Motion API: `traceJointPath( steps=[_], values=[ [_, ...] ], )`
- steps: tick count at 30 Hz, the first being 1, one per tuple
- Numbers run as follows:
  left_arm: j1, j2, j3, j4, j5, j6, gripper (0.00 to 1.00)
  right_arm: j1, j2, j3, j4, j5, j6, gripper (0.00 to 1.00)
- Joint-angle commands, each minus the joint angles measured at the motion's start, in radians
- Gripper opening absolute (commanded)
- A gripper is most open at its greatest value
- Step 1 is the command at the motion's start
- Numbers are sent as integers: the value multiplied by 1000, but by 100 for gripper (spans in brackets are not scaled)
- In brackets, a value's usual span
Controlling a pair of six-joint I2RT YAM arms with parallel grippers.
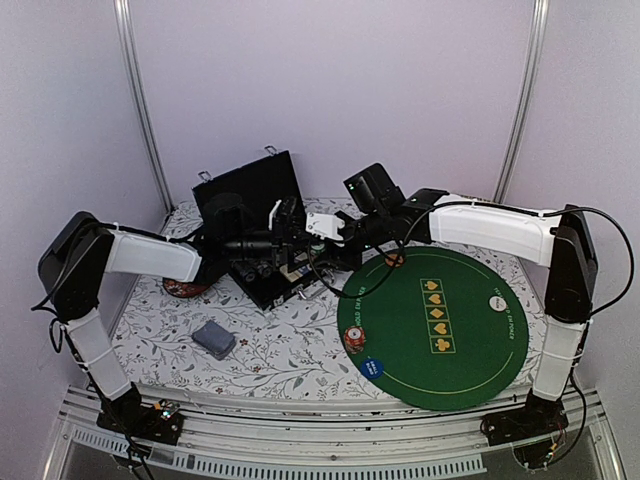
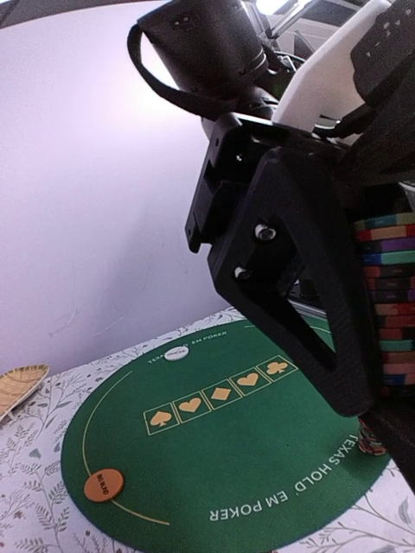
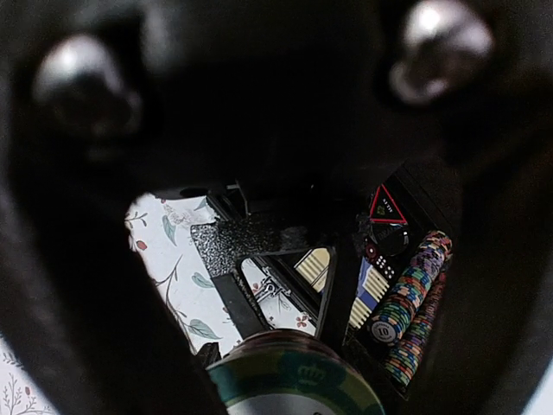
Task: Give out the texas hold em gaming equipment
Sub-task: Pass from the left arm to the right, then place the poker chips pile in the big blind area.
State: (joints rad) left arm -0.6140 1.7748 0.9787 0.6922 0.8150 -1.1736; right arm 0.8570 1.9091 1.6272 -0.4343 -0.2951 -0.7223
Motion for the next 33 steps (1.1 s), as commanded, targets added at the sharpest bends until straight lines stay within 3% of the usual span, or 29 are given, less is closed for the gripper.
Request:
traceJointPath(
  steps=[1,11,25,33],
  values=[
    [8,-3,-11,47,-9,17,80,0,-28,-10,8,-38,18,2],
    [48,-15,-29,-27,-65,65,98,-33,-33,-40,9,-50,59,2],
    [155,-122,-34,-346,-216,300,98,-173,-37,-179,121,-35,162,2],
    [185,-187,-89,-404,-238,353,98,-259,54,-241,267,68,251,2]
  ],
)
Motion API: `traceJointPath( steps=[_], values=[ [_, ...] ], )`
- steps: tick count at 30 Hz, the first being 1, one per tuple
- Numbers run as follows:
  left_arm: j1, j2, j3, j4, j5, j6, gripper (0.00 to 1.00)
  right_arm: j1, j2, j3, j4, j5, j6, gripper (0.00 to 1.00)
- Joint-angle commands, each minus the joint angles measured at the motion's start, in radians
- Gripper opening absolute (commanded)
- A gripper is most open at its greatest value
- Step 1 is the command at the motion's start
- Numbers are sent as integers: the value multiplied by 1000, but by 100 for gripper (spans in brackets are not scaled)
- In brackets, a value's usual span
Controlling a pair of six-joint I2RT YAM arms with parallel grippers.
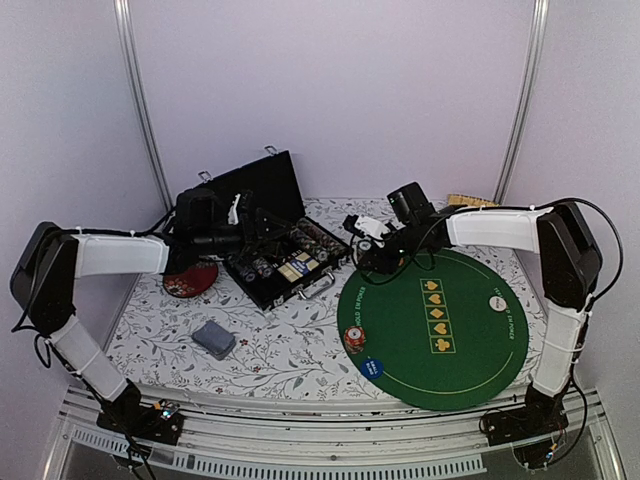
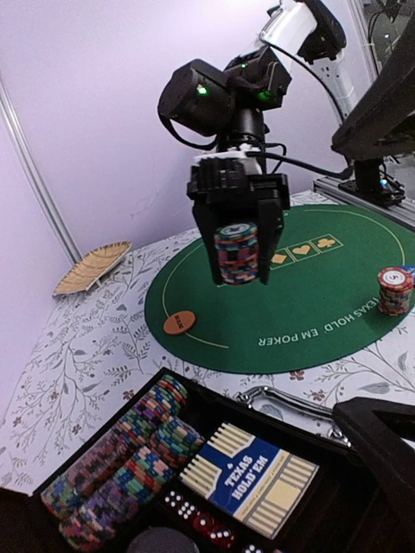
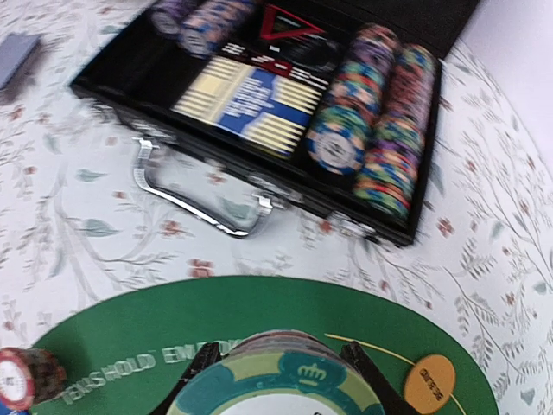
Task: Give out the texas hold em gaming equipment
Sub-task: Place the poker chips pile in the big blind area.
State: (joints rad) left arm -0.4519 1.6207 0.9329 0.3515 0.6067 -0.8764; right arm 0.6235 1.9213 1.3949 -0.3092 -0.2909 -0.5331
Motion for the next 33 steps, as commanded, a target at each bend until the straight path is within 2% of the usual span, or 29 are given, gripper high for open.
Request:
traceJointPath(
  steps=[1,6,12,19,33],
  values=[
    [25,-40,-51,-65,-32,58,98,-38,59,-12,159,74,73,2],
    [32,-62,-70,-92,-36,81,98,-75,111,-33,221,111,153,2],
    [48,-76,-68,-123,-44,108,98,-86,177,-19,225,141,159,2],
    [67,-95,-67,-141,-40,125,98,-91,236,54,166,139,172,2],
    [91,-103,-69,-144,-40,135,98,-91,272,15,183,141,281,5]
  ],
)
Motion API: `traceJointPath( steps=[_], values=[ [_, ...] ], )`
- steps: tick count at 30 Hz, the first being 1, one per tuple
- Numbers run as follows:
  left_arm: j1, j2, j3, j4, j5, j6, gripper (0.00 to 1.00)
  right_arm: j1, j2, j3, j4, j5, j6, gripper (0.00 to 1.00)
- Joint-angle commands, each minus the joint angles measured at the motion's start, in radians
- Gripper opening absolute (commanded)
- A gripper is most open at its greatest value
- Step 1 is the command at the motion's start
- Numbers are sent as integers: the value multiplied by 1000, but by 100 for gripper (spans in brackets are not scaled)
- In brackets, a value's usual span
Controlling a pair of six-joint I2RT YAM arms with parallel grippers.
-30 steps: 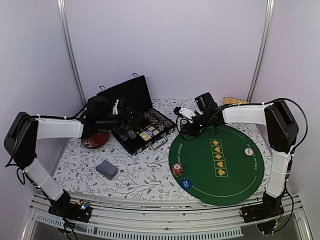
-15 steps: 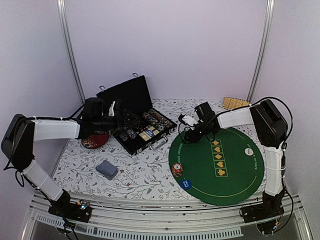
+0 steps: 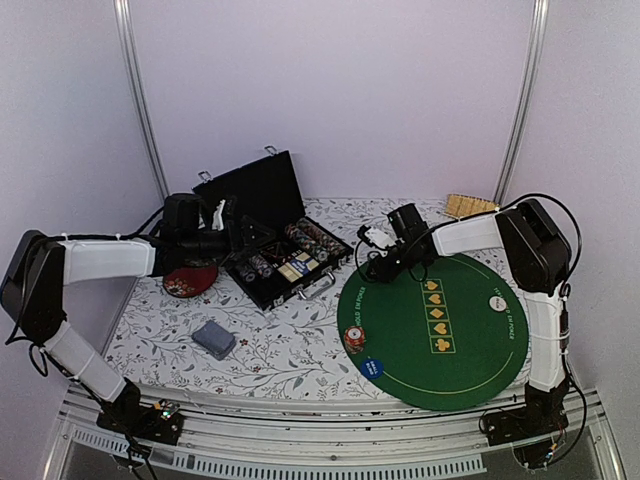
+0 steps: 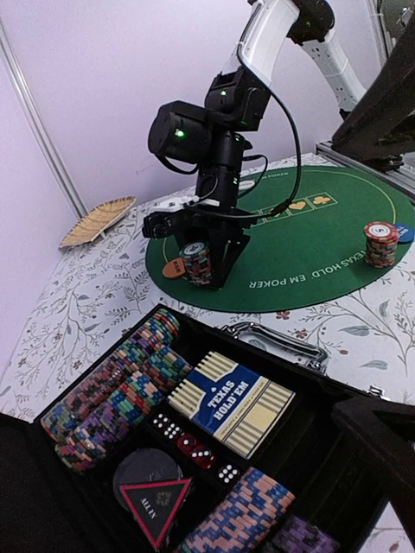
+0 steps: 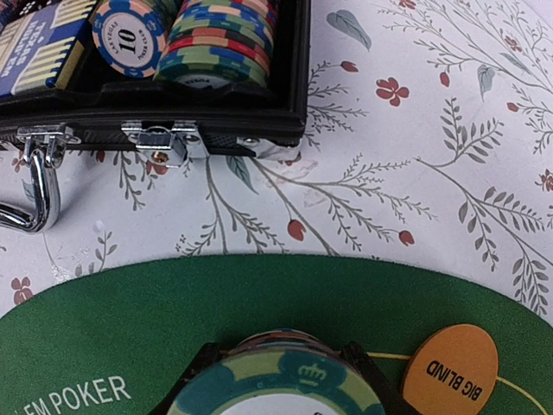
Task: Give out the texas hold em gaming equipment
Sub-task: Place the poker chips pile in the big blind area.
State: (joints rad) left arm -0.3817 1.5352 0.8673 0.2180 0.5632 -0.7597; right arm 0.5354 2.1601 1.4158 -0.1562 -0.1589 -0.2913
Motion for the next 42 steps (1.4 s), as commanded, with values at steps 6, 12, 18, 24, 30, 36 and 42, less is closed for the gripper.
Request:
traceJointPath(
  steps=[6,12,18,24,30,36,42],
  values=[
    [22,-26,-10,-13,-6,19,98,-3,29,-21,30,21,60,17],
    [26,-29,-6,-17,-5,23,98,-3,17,-45,46,20,71,36],
    [38,-40,-5,-28,-9,31,98,-2,10,-54,49,22,75,45],
    [53,-55,-14,-34,-11,36,98,-3,2,-57,51,22,69,50],
    [67,-67,-20,-35,-11,40,98,-3,-10,-54,46,17,61,57],
    [70,-73,-20,-45,-16,50,98,-1,-60,-62,45,-3,55,88],
    [71,-74,-11,-76,-34,74,98,-1,-138,-53,28,-27,51,99]
  ],
)
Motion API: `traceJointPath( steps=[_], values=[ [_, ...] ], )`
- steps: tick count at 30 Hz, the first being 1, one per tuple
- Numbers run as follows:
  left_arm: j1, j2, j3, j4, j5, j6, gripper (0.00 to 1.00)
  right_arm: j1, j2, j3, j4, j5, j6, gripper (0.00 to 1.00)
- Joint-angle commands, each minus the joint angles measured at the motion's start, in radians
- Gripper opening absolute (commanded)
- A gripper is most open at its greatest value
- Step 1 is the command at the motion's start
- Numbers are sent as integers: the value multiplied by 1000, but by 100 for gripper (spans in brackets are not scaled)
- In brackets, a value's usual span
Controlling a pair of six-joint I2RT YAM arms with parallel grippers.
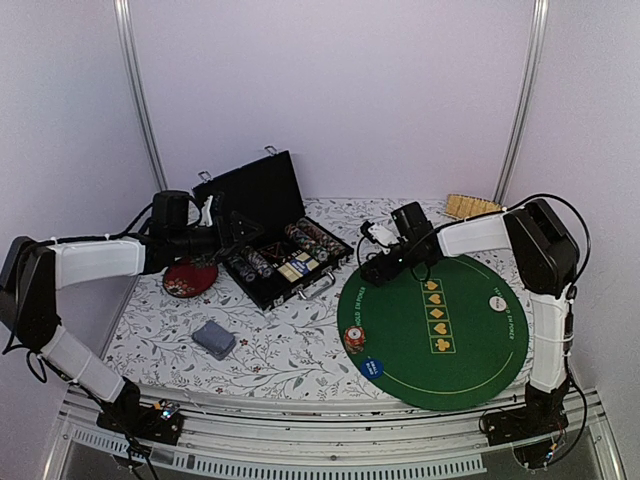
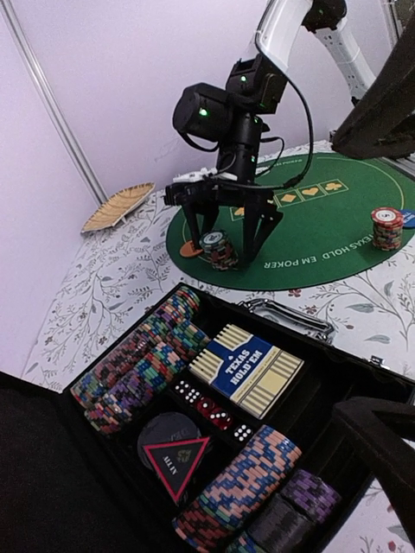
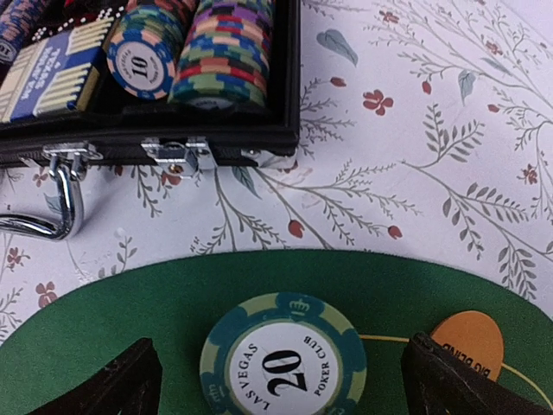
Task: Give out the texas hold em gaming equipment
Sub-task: Place the poker chips pile in the big blind area, then move the face-down deck piles to the center of the board.
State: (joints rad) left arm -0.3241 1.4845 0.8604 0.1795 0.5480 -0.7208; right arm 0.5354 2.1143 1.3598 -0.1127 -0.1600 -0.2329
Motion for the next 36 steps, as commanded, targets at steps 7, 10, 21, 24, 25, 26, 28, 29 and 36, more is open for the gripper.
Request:
traceJointPath(
  steps=[7,10,21,24,25,26,28,29,36],
  values=[
    [14,-46,2,-77,-53,70,98,-2,-235,19,-45,-104,-22,99],
    [13,-49,15,-103,-57,92,98,-2,-328,10,-37,-113,-29,99],
    [15,-87,94,-281,-116,228,98,-53,-641,-138,16,-204,48,99],
    [15,-101,123,-383,-177,285,98,-77,-702,-199,2,-203,69,99],
    [14,-107,129,-405,-193,297,98,-81,-720,-212,-7,-197,73,99],
    [13,-115,131,-427,-206,306,98,-86,-734,-223,-17,-189,80,99],
    [12,-133,132,-460,-228,316,98,-90,-761,-239,-44,-166,95,99],
    [10,-144,132,-472,-239,320,98,-90,-773,-247,-59,-152,102,99],
    [-31,-116,235,-655,-353,361,97,-92,-851,-322,-144,-113,134,99]
  ],
)
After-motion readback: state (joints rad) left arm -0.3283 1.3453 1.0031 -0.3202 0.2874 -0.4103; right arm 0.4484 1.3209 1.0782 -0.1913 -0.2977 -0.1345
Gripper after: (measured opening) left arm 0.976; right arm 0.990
